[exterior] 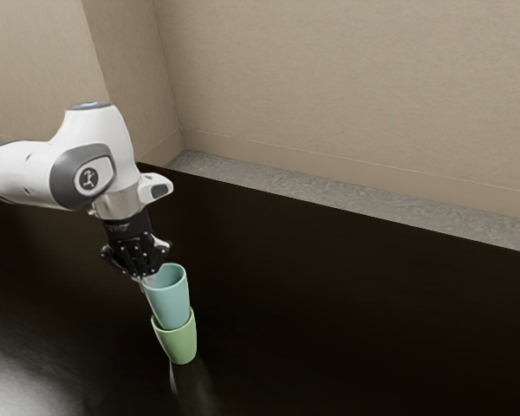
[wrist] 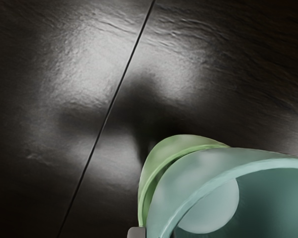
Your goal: Place the left cup onto the right cup
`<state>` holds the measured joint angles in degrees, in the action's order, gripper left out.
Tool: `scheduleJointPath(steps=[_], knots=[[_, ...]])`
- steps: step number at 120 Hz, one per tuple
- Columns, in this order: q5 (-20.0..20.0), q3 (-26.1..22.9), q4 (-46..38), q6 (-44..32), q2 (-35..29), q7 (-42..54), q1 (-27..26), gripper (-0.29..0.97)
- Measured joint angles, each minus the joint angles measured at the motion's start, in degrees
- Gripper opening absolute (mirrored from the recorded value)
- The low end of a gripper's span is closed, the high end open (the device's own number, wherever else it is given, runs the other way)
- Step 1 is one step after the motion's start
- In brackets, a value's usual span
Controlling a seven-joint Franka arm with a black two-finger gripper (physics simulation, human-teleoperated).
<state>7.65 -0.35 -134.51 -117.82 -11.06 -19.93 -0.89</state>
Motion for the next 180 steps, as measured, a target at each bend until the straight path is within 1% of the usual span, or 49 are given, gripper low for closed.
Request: scheduleJointPath(steps=[36, 54, 62, 74, 89, 113, 148, 168, 180], knots=[[-0.02, -0.04, -0.25, -0.81, 0.36, -0.21, -0.11, -0.10], [0.12, -0.88, -0.18, -0.95, 0.31, -0.14, -0.19, 0.24], [0.14, -0.97, -0.17, -0.97, 0.17, -0.11, -0.17, 0.36], [0.15, -1.04, -0.23, -0.95, 0.05, -0.07, -0.17, 0.48], [0.15, -1.06, -0.21, -0.89, -0.07, -0.03, -0.17, 0.57], [0.11, -1.06, -0.21, -0.85, -0.30, 0.07, -0.08, 0.64], [-0.62, -1.64, 0.38, -0.46, -1.26, 0.29, -0.09, 0.67], [-3.87, -1.92, 3.12, -0.22, -1.27, 0.82, -0.78, 0.67], [-5.00, -1.87, 5.03, -0.14, -1.01, 2.54, -0.84, 0.68]])
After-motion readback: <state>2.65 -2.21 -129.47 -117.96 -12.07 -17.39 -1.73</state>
